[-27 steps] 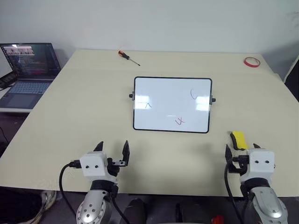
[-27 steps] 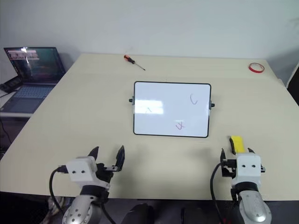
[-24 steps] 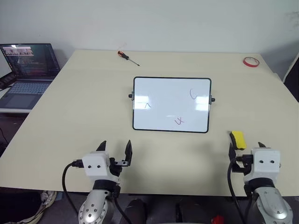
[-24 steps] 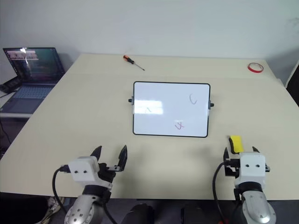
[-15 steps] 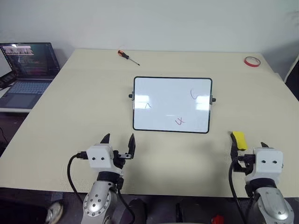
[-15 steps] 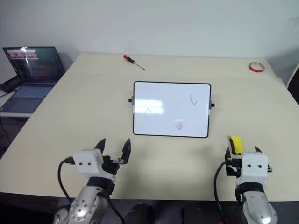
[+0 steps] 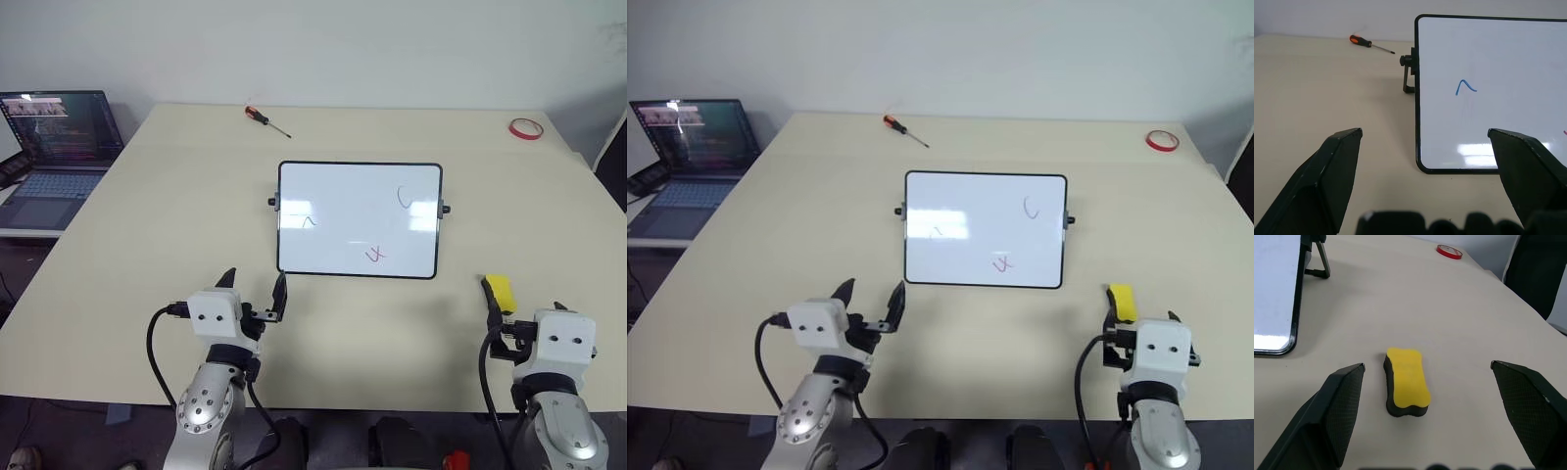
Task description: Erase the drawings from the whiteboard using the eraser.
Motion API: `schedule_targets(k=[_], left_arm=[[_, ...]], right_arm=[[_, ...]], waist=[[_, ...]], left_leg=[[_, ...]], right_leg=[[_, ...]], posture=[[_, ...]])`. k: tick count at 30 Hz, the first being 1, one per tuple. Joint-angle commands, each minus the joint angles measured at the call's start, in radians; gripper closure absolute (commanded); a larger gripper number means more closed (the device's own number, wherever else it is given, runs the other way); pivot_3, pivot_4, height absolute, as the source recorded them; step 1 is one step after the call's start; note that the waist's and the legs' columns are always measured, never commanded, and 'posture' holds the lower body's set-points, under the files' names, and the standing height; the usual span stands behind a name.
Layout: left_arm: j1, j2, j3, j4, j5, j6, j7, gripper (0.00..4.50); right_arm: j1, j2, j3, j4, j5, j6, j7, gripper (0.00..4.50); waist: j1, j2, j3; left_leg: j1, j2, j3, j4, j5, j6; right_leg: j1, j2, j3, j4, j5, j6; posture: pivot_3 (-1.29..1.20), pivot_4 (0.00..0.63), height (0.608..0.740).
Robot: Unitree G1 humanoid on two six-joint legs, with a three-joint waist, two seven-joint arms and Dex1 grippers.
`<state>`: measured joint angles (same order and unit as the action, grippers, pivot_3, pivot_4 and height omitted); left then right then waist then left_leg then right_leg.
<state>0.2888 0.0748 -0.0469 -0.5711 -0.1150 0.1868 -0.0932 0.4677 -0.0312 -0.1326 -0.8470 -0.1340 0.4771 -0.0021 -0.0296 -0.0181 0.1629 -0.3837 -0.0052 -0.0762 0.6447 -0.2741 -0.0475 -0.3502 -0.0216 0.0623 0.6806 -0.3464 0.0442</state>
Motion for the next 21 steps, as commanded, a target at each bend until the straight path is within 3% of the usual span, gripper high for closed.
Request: schedule_targets(k=[1, 4, 12, 21], left_arm=[[0.000, 0.009, 0.021, -0.006, -0.023, -0.027, -0.021, 0.00], [-0.031, 0.033, 0.066, 0.041, -0.080, -0.046, -0.083, 0.00], [-0.328, 0.162, 0.121, 0.208, -0.233, -0.072, -0.324, 0.00], [-0.609, 0.275, -0.053, 0.407, -0.335, -0.027, -0.779, 0.00]], right_arm=[[0.016, 0.008, 0.009, -0.031, 0.002, -0.021, -0.004, 0.01], [0.019, 0.006, -0.018, -0.021, 0.052, -0.020, 0.030, 0.01], [-0.032, -0.035, -0.149, -0.001, 0.173, 0.037, 0.090, 0.01], [-0.163, -0.074, -0.239, 0.026, 0.279, 0.151, 0.093, 0.01]], waist=[[0.000, 0.000, 0.000], [0.000, 0.000, 0.000], [0.002, 0.000, 0.000], [-0.006, 0.001, -0.001]], left_leg=[[0.000, 0.000, 0.000, 0.000, 0.000, 0.000], [0.000, 0.000, 0.000, 0.000, 0.000, 0.000], [0.001, -0.001, -0.001, 0.001, 0.000, 0.000], [0.001, -0.001, 0.001, 0.001, 0.000, 0.000]], right_leg=[[0.000, 0.000, 0.000, 0.000, 0.000, 0.000], [0.000, 0.000, 0.000, 0.000, 0.000, 0.000], [0.001, 0.001, -0.002, 0.001, 0.000, 0.000], [0.001, 0.002, -0.001, 0.001, 0.001, 0.000]], posture=[[0.00, 0.150, 0.740], [0.00, 0.150, 0.740], [0.00, 0.150, 0.740], [0.00, 0.150, 0.740]])
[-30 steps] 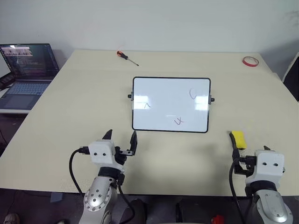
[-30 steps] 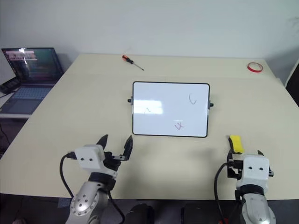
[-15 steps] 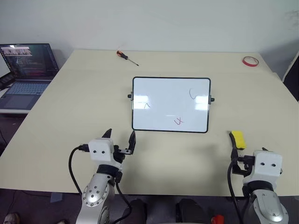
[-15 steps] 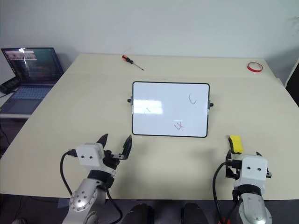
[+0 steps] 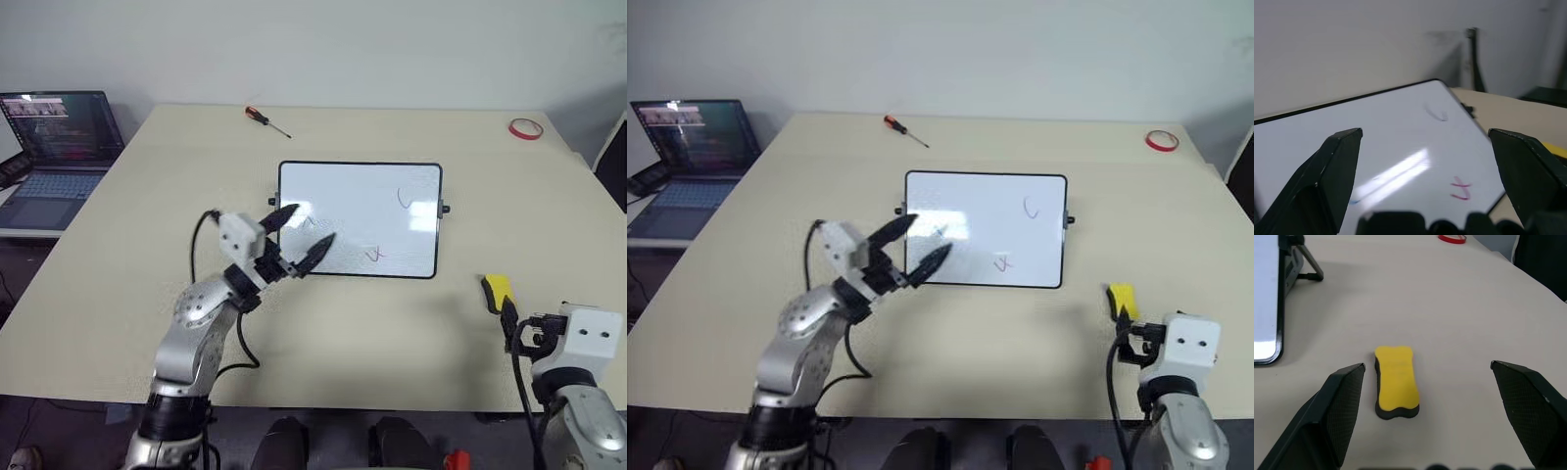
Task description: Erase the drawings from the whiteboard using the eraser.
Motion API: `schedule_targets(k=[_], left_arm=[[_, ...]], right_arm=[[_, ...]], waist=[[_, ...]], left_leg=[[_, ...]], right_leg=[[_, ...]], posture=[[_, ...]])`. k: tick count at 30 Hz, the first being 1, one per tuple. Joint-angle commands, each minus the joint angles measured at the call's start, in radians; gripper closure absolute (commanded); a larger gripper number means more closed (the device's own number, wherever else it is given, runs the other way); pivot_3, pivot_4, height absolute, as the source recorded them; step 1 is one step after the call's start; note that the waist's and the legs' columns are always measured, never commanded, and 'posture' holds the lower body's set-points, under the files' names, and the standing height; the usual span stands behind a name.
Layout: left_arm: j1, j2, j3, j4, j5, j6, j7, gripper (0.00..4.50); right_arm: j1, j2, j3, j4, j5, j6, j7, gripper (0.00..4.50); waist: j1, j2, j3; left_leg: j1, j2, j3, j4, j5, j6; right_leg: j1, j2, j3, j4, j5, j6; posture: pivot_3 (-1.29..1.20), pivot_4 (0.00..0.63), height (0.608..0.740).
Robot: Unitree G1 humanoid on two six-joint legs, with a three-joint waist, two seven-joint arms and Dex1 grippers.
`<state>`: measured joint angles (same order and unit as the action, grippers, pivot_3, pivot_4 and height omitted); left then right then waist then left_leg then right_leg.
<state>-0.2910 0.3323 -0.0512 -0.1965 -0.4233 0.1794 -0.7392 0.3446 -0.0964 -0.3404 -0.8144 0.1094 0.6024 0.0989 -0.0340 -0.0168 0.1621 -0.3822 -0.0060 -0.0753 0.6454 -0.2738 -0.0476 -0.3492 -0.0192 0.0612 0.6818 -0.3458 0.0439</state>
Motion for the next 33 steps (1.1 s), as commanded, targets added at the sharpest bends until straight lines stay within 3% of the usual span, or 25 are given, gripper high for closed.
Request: schedule_targets(k=[1, 12, 20, 33], left_arm=[[-0.041, 0.029, -0.076, 0.051, -0.020, -0.028, -0.187, 0.00], [-0.191, 0.029, -0.248, 0.273, 0.094, -0.128, -0.458, 0.00], [-0.241, -0.026, -0.263, 0.335, 0.134, -0.154, -0.465, 0.00], [-0.206, -0.005, -0.248, 0.298, 0.135, -0.146, -0.454, 0.00]], right_arm=[[-0.056, -0.012, -0.037, -0.001, 0.042, 0.038, -0.010, 0.01], [-0.168, -0.048, -0.033, 0.087, 0.109, 0.140, 0.004, 0.01], [-0.229, -0.085, -0.024, 0.168, 0.140, 0.182, 0.022, 0.01], [-0.281, -0.111, -0.033, 0.279, 0.175, 0.180, 0.032, 0.01]], waist=[[-0.002, 0.000, 0.000], [0.001, 0.000, 0.000], [0.002, 0.000, 0.000], [0.001, 0.000, 0.000]], left_leg=[[0.000, 0.000, 0.000, 0.000, 0.000, 0.000], [0.000, 0.000, 0.000, 0.000, 0.000, 0.000], [-0.001, 0.000, 0.000, 0.001, 0.000, 0.001], [-0.001, 0.000, 0.000, 0.000, 0.000, 0.001]], right_leg=[[0.000, 0.000, 0.000, 0.000, 0.000, 0.000], [0.000, 0.000, 0.001, 0.000, 0.000, 0.000], [-0.001, 0.000, 0.001, 0.000, 0.000, 0.000], [-0.001, 0.000, 0.001, 0.000, 0.000, 0.000]], posture=[[0.00, 0.150, 0.740], [0.00, 0.150, 0.740], [0.00, 0.150, 0.740], [0.00, 0.150, 0.740]])
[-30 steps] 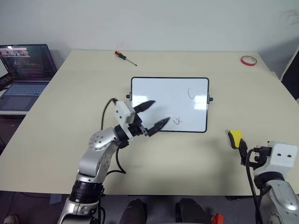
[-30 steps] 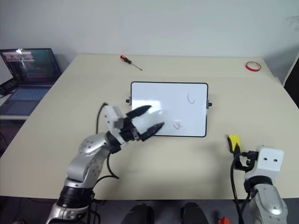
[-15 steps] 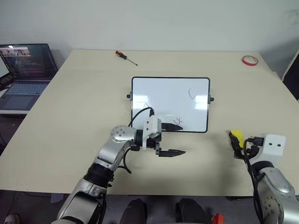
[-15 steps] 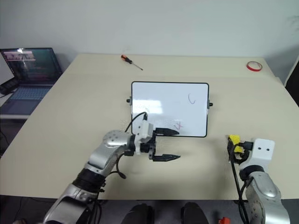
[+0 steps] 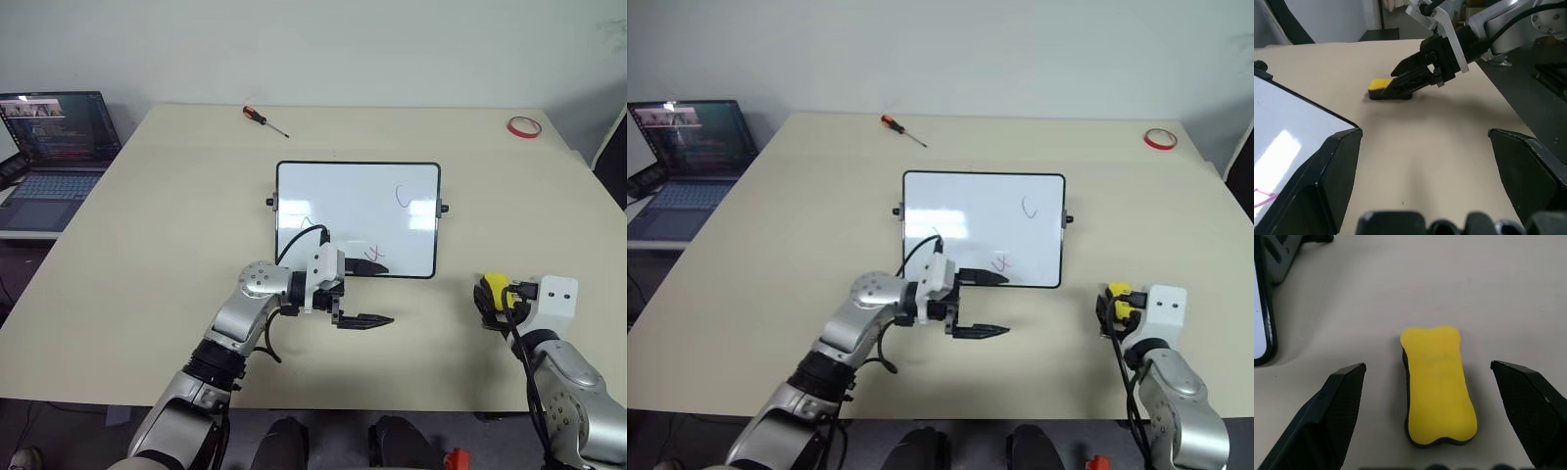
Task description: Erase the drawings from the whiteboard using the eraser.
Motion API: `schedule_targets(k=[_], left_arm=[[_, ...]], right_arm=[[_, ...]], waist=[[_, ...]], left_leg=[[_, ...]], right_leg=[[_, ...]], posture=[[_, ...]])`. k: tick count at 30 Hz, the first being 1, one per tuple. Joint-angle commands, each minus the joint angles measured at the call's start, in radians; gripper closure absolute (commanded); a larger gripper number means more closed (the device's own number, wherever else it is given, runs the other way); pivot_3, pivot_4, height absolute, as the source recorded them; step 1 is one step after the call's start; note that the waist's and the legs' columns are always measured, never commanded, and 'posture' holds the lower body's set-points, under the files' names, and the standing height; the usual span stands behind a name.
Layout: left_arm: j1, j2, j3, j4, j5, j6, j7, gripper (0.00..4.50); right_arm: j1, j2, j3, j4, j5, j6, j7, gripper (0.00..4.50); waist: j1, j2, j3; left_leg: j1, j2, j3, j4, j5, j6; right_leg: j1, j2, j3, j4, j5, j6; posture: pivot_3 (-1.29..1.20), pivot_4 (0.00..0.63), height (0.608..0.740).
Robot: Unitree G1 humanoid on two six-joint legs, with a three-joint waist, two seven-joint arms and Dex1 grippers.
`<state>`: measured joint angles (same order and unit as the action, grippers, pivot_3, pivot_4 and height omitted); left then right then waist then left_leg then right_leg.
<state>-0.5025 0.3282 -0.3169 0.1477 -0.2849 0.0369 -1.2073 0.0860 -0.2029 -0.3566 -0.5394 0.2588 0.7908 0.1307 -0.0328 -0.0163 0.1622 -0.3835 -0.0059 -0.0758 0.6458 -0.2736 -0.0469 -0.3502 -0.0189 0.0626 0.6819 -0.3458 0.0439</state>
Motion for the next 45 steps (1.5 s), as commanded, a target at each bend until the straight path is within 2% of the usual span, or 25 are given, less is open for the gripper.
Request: schedule_targets(k=[1, 19, 22, 30, 38, 45], left_arm=[[0.005, -0.002, 0.018, -0.048, -0.005, 0.000, 0.018, 0.00], [0.000, 0.001, 0.024, -0.046, -0.008, 0.019, 0.034, 0.00], [-0.003, -0.001, 0.024, -0.043, -0.008, 0.017, 0.034, 0.00], [-0.019, 0.002, 0.034, -0.019, -0.005, 0.008, 0.034, 0.00], [-0.020, 0.001, 0.037, -0.020, -0.004, 0.006, 0.042, 0.00], [-0.021, -0.015, 0.058, -0.084, -0.016, 0.036, 0.105, 0.00]], right_arm=[[-0.028, -0.004, -0.021, 0.011, 0.029, -0.006, -0.002, 0.01], [-0.053, -0.024, -0.032, 0.049, 0.057, 0.004, -0.023, 0.01], [-0.058, -0.015, -0.044, 0.054, 0.070, 0.013, -0.029, 0.59], [-0.082, -0.022, -0.065, 0.078, 0.097, 0.029, -0.042, 3.38], [-0.094, -0.033, -0.058, 0.091, 0.090, 0.022, -0.048, 3.44], [-0.095, -0.043, -0.039, 0.065, 0.054, -0.081, -0.047, 3.44]], waist=[[0.000, 0.000, 0.000], [0.000, 0.000, 0.000], [0.000, 0.000, 0.000], [0.000, 0.000, 0.000], [0.000, 0.000, 0.000], [0.000, 0.000, 0.000]], left_leg=[[0.000, 0.000, 0.000, 0.000, 0.000, 0.000], [0.000, 0.000, 0.000, 0.000, 0.000, 0.000], [0.000, 0.000, 0.000, 0.000, 0.000, 0.000], [0.000, 0.000, 0.000, 0.000, 0.000, 0.000], [0.000, 0.000, 0.000, 0.000, 0.000, 0.000], [0.000, 0.000, 0.000, 0.000, 0.000, 0.000]], right_leg=[[0.000, 0.000, 0.000, 0.000, 0.000, 0.000], [0.000, 0.000, 0.000, 0.000, 0.000, 0.000], [0.000, 0.000, 0.000, 0.000, 0.000, 0.000], [0.000, 0.000, 0.000, 0.000, 0.000, 0.000], [0.000, 0.000, 0.000, 0.000, 0.000, 0.000], [0.000, 0.000, 0.000, 0.000, 0.000, 0.000]], posture=[[0.00, 0.150, 0.740], [0.00, 0.150, 0.740], [0.00, 0.150, 0.740], [0.00, 0.150, 0.740], [0.00, 0.150, 0.740], [0.00, 0.150, 0.740]])
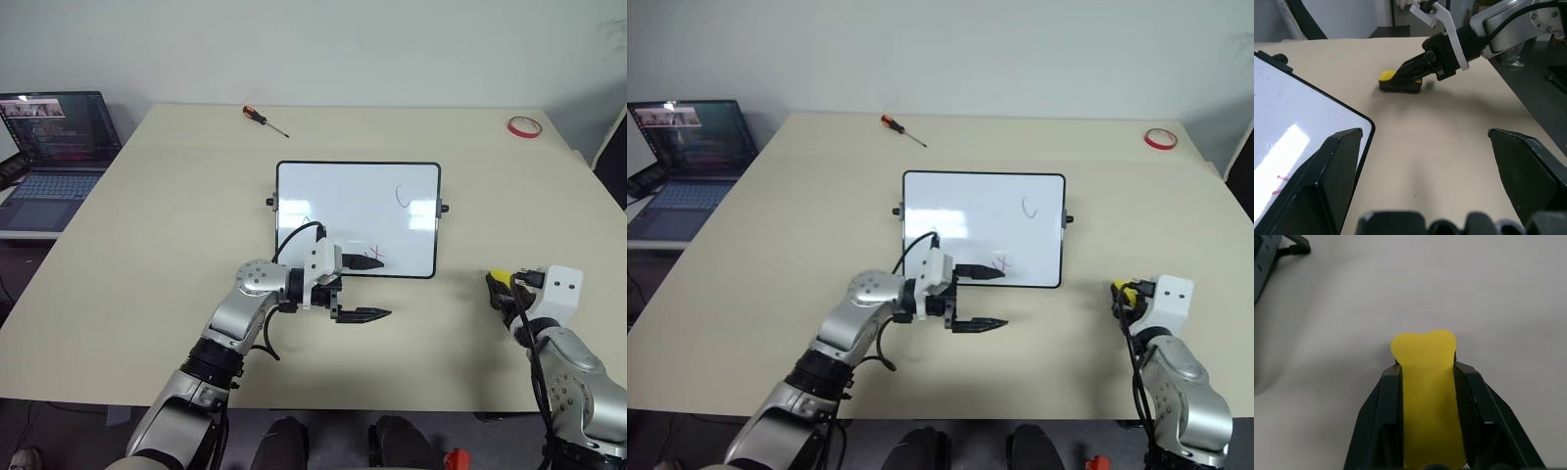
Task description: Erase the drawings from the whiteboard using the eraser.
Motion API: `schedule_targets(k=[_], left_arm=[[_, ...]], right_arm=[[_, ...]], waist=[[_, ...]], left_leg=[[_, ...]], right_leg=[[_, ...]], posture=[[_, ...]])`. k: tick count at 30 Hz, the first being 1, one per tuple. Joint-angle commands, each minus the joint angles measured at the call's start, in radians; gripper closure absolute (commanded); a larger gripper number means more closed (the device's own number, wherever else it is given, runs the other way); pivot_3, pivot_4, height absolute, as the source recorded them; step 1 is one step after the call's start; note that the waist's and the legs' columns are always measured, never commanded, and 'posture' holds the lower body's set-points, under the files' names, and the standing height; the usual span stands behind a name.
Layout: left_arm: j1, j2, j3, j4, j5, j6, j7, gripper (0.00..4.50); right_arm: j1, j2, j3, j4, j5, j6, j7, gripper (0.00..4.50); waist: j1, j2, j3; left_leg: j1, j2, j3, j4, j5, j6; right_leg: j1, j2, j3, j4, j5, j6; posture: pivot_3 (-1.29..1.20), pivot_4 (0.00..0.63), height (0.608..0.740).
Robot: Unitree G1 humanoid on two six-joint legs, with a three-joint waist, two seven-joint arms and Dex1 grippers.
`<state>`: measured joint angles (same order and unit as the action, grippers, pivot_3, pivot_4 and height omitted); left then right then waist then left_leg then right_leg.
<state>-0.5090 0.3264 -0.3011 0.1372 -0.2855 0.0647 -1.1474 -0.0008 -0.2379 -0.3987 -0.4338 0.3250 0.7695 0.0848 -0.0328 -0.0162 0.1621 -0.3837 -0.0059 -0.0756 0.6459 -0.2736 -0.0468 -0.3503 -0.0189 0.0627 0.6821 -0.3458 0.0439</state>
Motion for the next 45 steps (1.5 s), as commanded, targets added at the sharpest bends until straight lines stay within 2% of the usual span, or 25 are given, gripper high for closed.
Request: schedule_targets(k=[1, 9, 13, 22, 28, 39, 45], left_arm=[[-0.016, -0.021, 0.050, -0.084, -0.013, 0.008, 0.069, 0.00], [-0.032, -0.087, 0.169, -0.115, 0.063, -0.046, 0.370, 0.00], [0.024, -0.087, 0.196, -0.119, 0.125, -0.017, 0.501, 0.00], [0.065, -0.084, 0.171, -0.101, 0.139, 0.003, 0.507, 0.00], [0.072, -0.073, 0.178, -0.107, 0.140, 0.004, 0.510, 0.00], [0.079, -0.063, 0.181, -0.120, 0.138, 0.021, 0.521, 0.00], [0.073, -0.060, 0.184, -0.130, 0.138, 0.029, 0.533, 0.00]], right_arm=[[-0.005, -0.009, 0.009, -0.043, -0.021, -0.080, -0.001, 3.44], [-0.029, -0.003, 0.025, -0.030, -0.088, -0.241, -0.037, 3.44], [-0.114, -0.038, 0.068, 0.013, -0.150, -0.336, -0.035, 3.44], [-0.401, -0.029, 0.206, 0.231, -0.202, -0.477, 0.004, 3.44], [-0.537, 0.005, 0.286, 0.364, -0.208, -0.553, 0.043, 3.44], [-0.574, 0.055, 0.387, 0.455, -0.228, -0.602, 0.122, 3.44], [-0.592, 0.033, 0.431, 0.527, -0.283, -0.565, 0.133, 3.44]], waist=[[0.000, 0.000, 0.000], [0.000, 0.000, 0.000], [-0.003, 0.000, 0.000], [0.000, 0.000, 0.000], [-0.001, 0.000, 0.000], [-0.001, 0.000, 0.000], [-0.001, 0.000, 0.000]], left_leg=[[0.000, 0.000, 0.000, 0.000, 0.000, 0.000], [0.000, 0.000, 0.000, 0.000, 0.000, 0.000], [0.000, 0.000, 0.001, 0.000, 0.000, 0.000], [0.000, 0.000, 0.002, 0.001, 0.000, 0.000], [-0.001, 0.001, 0.001, 0.000, 0.000, 0.000], [-0.002, 0.001, 0.002, 0.001, 0.000, 0.000], [-0.002, 0.001, 0.002, 0.001, 0.000, 0.000]], right_leg=[[0.000, 0.000, 0.000, 0.000, 0.000, 0.000], [0.000, 0.000, 0.000, 0.000, 0.000, 0.000], [-0.001, 0.000, 0.001, 0.001, 0.000, 0.000], [-0.002, 0.000, 0.001, 0.001, 0.000, 0.000], [-0.003, -0.001, 0.000, 0.000, 0.000, 0.000], [-0.003, -0.002, 0.000, 0.001, 0.000, 0.000], [-0.003, -0.002, -0.001, 0.001, 0.000, 0.000]], posture=[[0.00, 0.150, 0.740], [0.00, 0.150, 0.740], [0.00, 0.150, 0.740], [0.00, 0.150, 0.740], [0.00, 0.150, 0.740], [0.00, 0.150, 0.740], [0.00, 0.150, 0.740]])
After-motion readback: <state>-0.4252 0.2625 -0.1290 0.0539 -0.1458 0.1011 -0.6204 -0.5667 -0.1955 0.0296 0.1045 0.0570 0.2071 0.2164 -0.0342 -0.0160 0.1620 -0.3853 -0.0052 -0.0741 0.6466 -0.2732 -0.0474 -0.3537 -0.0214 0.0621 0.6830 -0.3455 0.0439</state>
